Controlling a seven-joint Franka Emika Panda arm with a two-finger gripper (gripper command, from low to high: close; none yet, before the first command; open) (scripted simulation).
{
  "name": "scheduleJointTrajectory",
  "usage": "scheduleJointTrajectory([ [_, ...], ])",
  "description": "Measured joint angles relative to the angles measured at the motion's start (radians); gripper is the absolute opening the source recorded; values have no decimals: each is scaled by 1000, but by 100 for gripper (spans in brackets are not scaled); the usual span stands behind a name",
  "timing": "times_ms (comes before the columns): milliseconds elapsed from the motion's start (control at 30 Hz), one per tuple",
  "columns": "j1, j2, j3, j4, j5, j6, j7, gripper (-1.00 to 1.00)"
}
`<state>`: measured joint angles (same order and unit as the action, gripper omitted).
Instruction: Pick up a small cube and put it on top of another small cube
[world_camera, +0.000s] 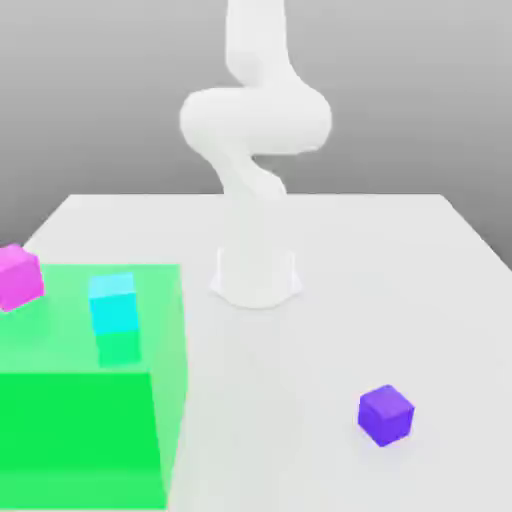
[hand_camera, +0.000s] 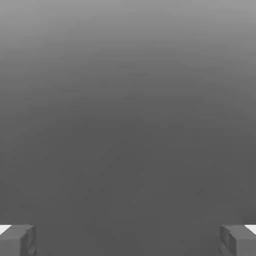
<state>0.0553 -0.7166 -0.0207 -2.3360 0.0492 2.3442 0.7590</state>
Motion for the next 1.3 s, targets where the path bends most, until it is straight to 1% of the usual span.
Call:
scheduleJointTrajectory([
  [167,105,174,-21,-73,95,88,-80,0],
  [300,174,309,-15,-129,157,155,-132,0],
  [433,230,442,9,-185,197,224,-169,0],
  [533,260,539,38,-229,203,279,-180,0],
  [667,297,663,77,-289,158,358,-156,0],
  [767,328,750,83,-335,62,419,-94,0],
  [833,343,804,67,-361,-25,458,-35,0],
  [867,351,831,59,-363,-49,479,-20,0],
  [967,366,910,40,-353,-81,545,0,0],
  [1100,372,1023,33,-334,-87,635,6,0],
  [1133,371,1043,34,-331,-86,650,7,-100],
  [1300,371,1043,34,-331,-88,650,9,-100],
])
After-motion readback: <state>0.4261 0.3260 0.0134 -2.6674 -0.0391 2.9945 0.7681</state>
